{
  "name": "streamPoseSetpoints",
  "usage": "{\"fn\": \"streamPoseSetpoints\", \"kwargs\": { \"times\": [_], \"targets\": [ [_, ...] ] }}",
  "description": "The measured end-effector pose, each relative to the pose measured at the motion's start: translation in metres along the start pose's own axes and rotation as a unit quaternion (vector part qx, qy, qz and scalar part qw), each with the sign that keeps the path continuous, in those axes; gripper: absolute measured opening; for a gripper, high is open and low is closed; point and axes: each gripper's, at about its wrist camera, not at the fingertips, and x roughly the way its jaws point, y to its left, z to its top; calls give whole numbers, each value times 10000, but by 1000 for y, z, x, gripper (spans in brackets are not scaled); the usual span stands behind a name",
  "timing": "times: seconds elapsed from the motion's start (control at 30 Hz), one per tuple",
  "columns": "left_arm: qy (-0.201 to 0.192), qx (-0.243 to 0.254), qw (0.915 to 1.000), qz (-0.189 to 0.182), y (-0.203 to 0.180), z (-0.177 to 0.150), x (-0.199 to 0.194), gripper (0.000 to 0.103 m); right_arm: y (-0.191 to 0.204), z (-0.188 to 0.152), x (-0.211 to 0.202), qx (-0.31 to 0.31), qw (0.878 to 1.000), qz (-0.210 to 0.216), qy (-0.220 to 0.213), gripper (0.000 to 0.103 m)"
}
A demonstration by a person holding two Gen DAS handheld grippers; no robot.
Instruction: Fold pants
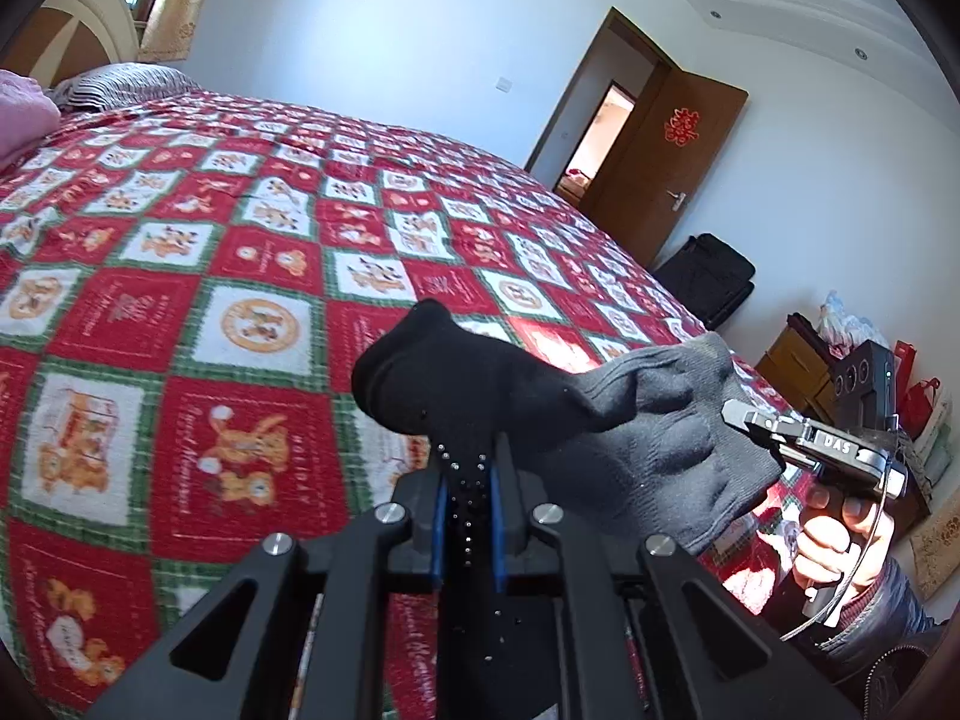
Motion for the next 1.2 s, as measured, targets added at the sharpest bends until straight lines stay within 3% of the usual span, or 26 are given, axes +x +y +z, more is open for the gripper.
{"fn": "streamPoseSetpoints", "kwargs": {
  "times": [0.47, 0.83, 1.2],
  "targets": [
    [-337, -154, 9963, 778, 52, 13, -41, 12, 76, 34, 72, -591, 9971, 366, 326, 26],
    [-588, -398, 9904, 1188, 91, 15, -62, 12, 128, 50, 131, -1005, 9918, 521, 601, 26],
    [-519, -607, 9844, 1568, 121, 0, -79, 12, 154, 37, 187, -918, 9888, 681, 956, 26]
  ]
}}
